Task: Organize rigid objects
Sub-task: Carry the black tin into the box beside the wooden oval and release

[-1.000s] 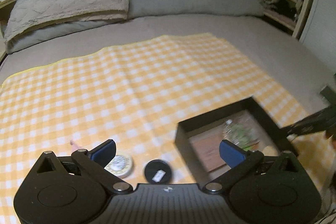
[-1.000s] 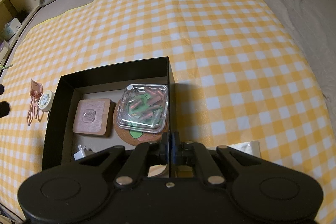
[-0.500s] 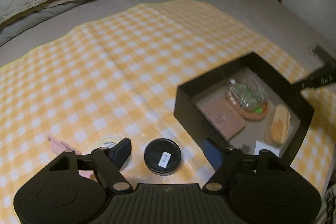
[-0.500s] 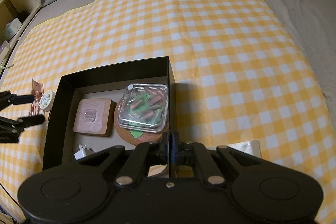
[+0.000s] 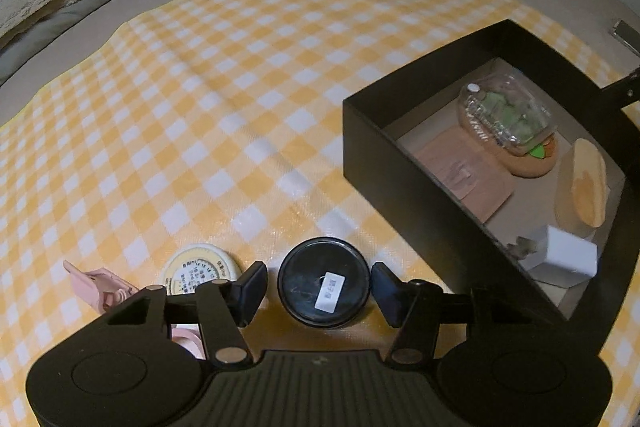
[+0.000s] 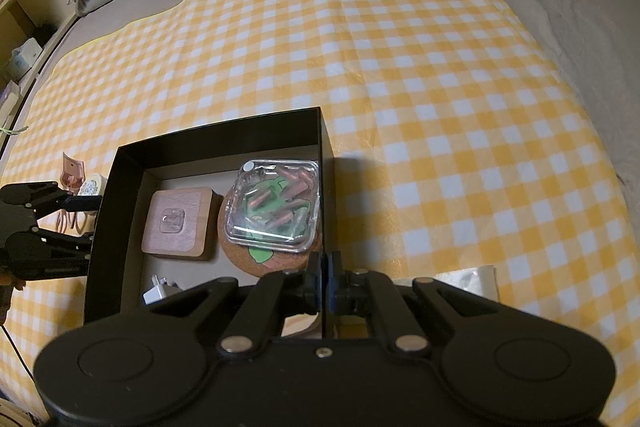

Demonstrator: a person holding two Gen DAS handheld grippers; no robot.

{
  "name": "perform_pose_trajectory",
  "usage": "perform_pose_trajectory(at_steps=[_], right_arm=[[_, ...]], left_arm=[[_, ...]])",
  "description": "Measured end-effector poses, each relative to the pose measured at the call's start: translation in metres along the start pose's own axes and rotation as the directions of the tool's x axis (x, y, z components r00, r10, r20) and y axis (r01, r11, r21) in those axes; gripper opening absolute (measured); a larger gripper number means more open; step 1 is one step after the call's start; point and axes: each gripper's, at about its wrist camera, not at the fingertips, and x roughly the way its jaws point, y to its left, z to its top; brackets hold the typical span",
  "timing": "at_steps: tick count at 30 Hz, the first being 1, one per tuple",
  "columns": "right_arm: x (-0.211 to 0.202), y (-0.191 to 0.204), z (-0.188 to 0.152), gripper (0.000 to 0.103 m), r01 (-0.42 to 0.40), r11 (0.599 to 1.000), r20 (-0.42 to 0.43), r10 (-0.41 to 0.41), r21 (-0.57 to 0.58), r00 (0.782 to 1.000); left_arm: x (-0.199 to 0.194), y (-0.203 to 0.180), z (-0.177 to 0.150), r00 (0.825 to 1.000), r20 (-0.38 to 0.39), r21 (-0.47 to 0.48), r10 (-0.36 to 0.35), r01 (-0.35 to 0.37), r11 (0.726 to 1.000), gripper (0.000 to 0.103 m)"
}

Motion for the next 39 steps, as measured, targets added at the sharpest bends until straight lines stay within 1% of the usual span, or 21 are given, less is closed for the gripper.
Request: perform_pose_trajectory(at_steps=[1,2,4,8,12,14,16,17,19,23,28,30,32,34,39], right_arm=[[0.000,0.000,0.000,0.004,0.000,1.000,0.000,0.000,0.000,1.000],[0.000,0.000,0.000,0.004,0.000,1.000,0.000,0.000,-0.001,1.000],[0.000,0.000,0.000,0.004,0.001,1.000,0.000,-0.001,-0.001,1.000],[0.000,0.000,0.000,0.004,0.001,1.000,0.000,-0.001,0.000,1.000],[0.000,0.000,0.000,0.004,0.001,1.000,0.001,-0.001,-0.001,1.000],[0.000,0.000,0.000,0.004,0.001,1.000,0.001,-0.001,0.000,1.000],[0.000,0.001,0.000,0.004,0.001,1.000,0.001,-0.001,0.000,1.000],[0.000,0.001,0.000,0.004,0.002,1.000,0.001,-0.002,-0.001,1.000],[0.000,0.001,0.000,0.004,0.004,1.000,0.001,-0.004,-0.002,1.000],[0.000,0.001,-0.001,0.004,0.003,1.000,0.001,-0.003,-0.005,1.000],[0.000,0.001,-0.001,0.004,0.004,1.000,0.002,-0.004,-0.005,1.000],[0.000,0.001,-0.001,0.004,0.004,1.000,0.001,-0.004,-0.006,1.000],[0.000,0.000,-0.001,0.004,0.006,1.000,0.001,-0.006,-0.011,1.000],[0.000,0.001,-0.001,0.004,0.008,1.000,0.002,-0.008,-0.015,1.000],[0.000,0.001,-0.001,0.004,0.007,1.000,0.002,-0.007,-0.014,1.000]], left_arm=[[0.001,0.001,0.000,1.000,-0.002,-0.005,-0.002,0.002,1.000,0.055],[0.001,0.002,0.000,1.000,-0.002,-0.013,-0.007,0.007,1.000,0.051],[0.000,0.003,0.000,1.000,-0.001,-0.036,-0.013,0.013,0.999,0.051],[-0.009,0.006,0.001,1.000,0.021,-0.075,0.017,-0.015,0.997,0.051],[-0.034,0.013,0.007,0.993,0.103,-0.158,0.050,-0.033,0.987,0.051],[-0.047,0.012,0.011,0.988,0.148,-0.185,0.041,-0.013,0.983,0.051],[-0.059,0.005,0.017,0.982,0.189,-0.194,0.005,0.032,0.980,0.051],[-0.064,-0.001,0.020,0.978,0.207,-0.188,-0.016,0.056,0.981,0.051],[-0.069,-0.017,0.027,0.973,0.226,-0.155,-0.045,0.082,0.984,0.051],[-0.067,-0.056,0.039,0.971,0.208,-0.075,-0.121,0.139,0.987,0.051],[-0.052,-0.087,0.046,0.973,0.159,-0.020,-0.170,0.175,0.984,0.051],[-0.045,-0.095,0.048,0.974,0.135,-0.011,-0.182,0.185,0.983,0.051],[-0.035,-0.102,0.050,0.976,0.094,-0.001,-0.196,0.197,0.980,0.051],[-0.026,-0.111,0.050,0.979,0.063,0.011,-0.193,0.193,0.981,0.051],[-0.012,-0.118,0.052,0.981,0.044,0.017,-0.189,0.188,0.982,0.052]])
